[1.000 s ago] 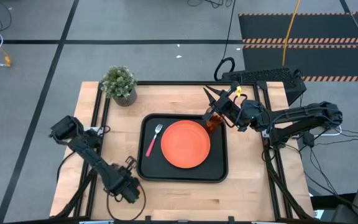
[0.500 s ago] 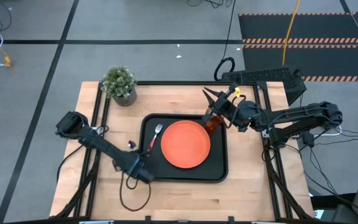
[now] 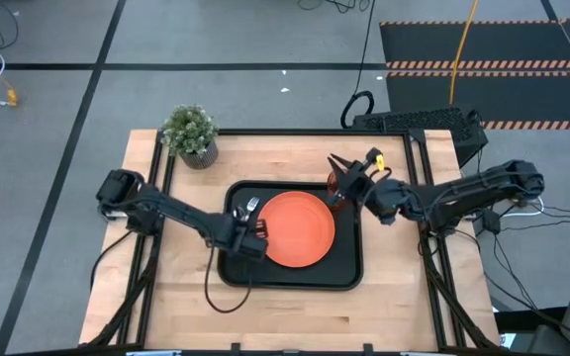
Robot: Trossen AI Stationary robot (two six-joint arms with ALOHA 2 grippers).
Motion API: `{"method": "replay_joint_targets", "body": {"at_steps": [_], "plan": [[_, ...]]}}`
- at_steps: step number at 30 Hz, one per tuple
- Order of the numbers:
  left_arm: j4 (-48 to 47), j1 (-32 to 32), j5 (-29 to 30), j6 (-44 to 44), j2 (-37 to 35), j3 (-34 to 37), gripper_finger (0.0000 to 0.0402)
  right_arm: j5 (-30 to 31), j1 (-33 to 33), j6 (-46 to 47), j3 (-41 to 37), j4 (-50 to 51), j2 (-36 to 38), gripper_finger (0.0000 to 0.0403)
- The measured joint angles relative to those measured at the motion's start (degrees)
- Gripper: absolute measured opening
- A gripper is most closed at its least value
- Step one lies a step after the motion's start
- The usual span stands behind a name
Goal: Pick and place plate/cup/fork/spoon on tray
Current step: Put the orange spoon on the black tray in between the orange plate and pink fork
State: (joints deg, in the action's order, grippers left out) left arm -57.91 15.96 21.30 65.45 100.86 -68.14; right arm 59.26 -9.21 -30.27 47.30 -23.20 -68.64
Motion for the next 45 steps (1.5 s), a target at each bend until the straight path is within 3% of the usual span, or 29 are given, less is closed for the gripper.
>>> {"method": "replay_joint_targets", "body": {"at_steps": [7,12,20,30,39,45], "plan": [[0.96,-2.03,-0.35,7.70,-0.07,0.02,0.0003,6.77,-4.19,-1.99,-0.65,-1.18,0.02,0.0036],[4.68,-3.36,-3.23,7.84,-0.07,0.07,0.0003,6.77,-4.85,-5.22,-0.65,-6.23,0.05,0.0036],[4.59,-3.29,-4.60,8.11,-0.07,0.07,0.0003,6.78,-4.85,-5.46,-0.65,-6.38,0.09,0.0036],[4.54,-3.31,-11.78,13.04,0.24,0.11,0.0006,6.81,-4.83,-3.80,-0.65,-6.62,0.09,0.0036],[8.45,-5.13,-14.19,15.91,7.35,0.13,0.0013,6.98,-4.83,-3.82,-0.65,-9.48,0.09,0.0036],[9.13,-7.07,-14.20,16.99,8.35,-0.06,0.0005,7.00,-4.83,-6.28,-0.63,-13.93,0.09,0.0036]]}}
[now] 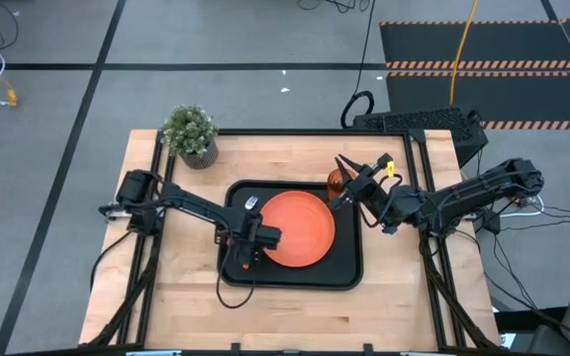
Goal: Pick and place plate/cup/fork/spoon on tray
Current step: Put the orange spoon on the black tray in between the orange plate and pink fork
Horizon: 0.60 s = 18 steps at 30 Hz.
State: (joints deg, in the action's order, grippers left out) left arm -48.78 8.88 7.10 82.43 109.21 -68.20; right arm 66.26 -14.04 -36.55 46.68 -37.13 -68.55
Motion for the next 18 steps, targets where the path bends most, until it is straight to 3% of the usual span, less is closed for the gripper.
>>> {"method": "replay_joint_targets", "body": {"at_steps": [7,14,18], "plan": [[2.48,-2.90,4.96,0.85,-2.62,0.32,0.0031,-0.13,0.00,-0.79,0.00,-1.02,0.00,0.0036],[2.02,-5.73,5.15,2.43,-2.71,0.27,0.0007,-0.22,0.00,-1.85,0.00,-1.24,0.00,0.0036],[2.51,-6.77,5.13,4.61,-2.71,0.27,0.0019,-0.22,0.00,-2.28,0.00,-1.13,0.00,0.0036]]}}
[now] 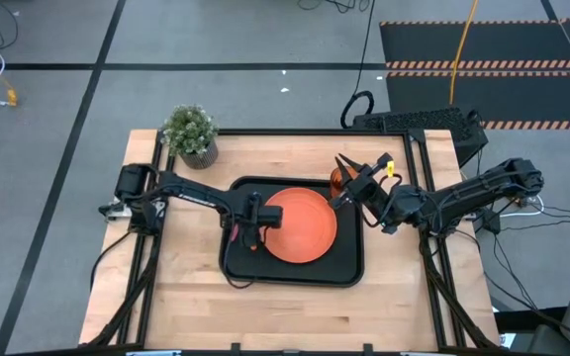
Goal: Pick and place plate/cup/fork/spoon on tray
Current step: Put the orange spoon on the black tray in between the orange plate and pink fork
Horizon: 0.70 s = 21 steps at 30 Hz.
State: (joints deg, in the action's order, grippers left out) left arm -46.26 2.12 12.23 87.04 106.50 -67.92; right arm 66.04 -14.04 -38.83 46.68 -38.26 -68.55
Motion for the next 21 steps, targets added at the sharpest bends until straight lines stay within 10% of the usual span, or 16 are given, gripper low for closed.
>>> {"method": "replay_joint_targets", "body": {"at_steps": [11,21], "plan": [[0.00,-1.73,-0.11,1.81,-0.02,-0.02,0.0008,0.00,0.00,0.17,0.00,0.77,0.00,0.0036],[0.95,-1.74,2.55,-3.08,-0.02,-0.04,0.0106,0.00,0.02,0.61,0.00,0.77,0.00,0.0036]]}}
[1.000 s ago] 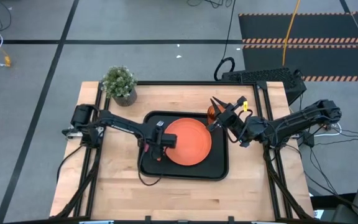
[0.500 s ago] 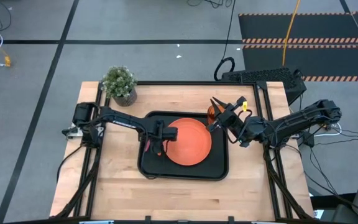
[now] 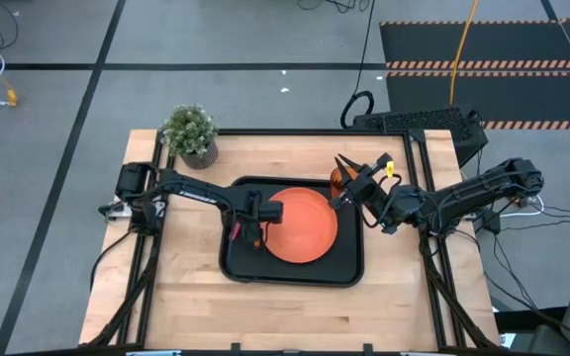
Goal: Pick and place plate/cup/fork/spoon on tray
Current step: Put the orange spoon on the black tray in between the orange plate and pink fork, then adjust the pink fork on the black tray
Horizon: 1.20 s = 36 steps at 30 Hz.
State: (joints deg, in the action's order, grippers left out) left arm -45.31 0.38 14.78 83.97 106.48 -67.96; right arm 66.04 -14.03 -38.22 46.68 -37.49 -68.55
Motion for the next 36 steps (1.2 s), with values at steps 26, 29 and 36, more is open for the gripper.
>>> {"method": "replay_joint_targets", "body": {"at_steps": [26,29,36], "plan": [[-7.20,-4.23,10.78,-28.18,-0.02,-0.04,0.0147,-0.02,0.01,0.00,0.00,0.02,0.00,0.0036],[-6.98,-4.67,10.75,-32.14,-0.02,-0.04,0.0147,-0.02,0.01,0.00,0.00,0.02,0.00,0.0036],[-6.96,-5.87,8.02,-33.43,-0.02,-0.04,0.0147,-0.02,0.01,0.01,0.00,0.02,0.00,0.0036]]}}
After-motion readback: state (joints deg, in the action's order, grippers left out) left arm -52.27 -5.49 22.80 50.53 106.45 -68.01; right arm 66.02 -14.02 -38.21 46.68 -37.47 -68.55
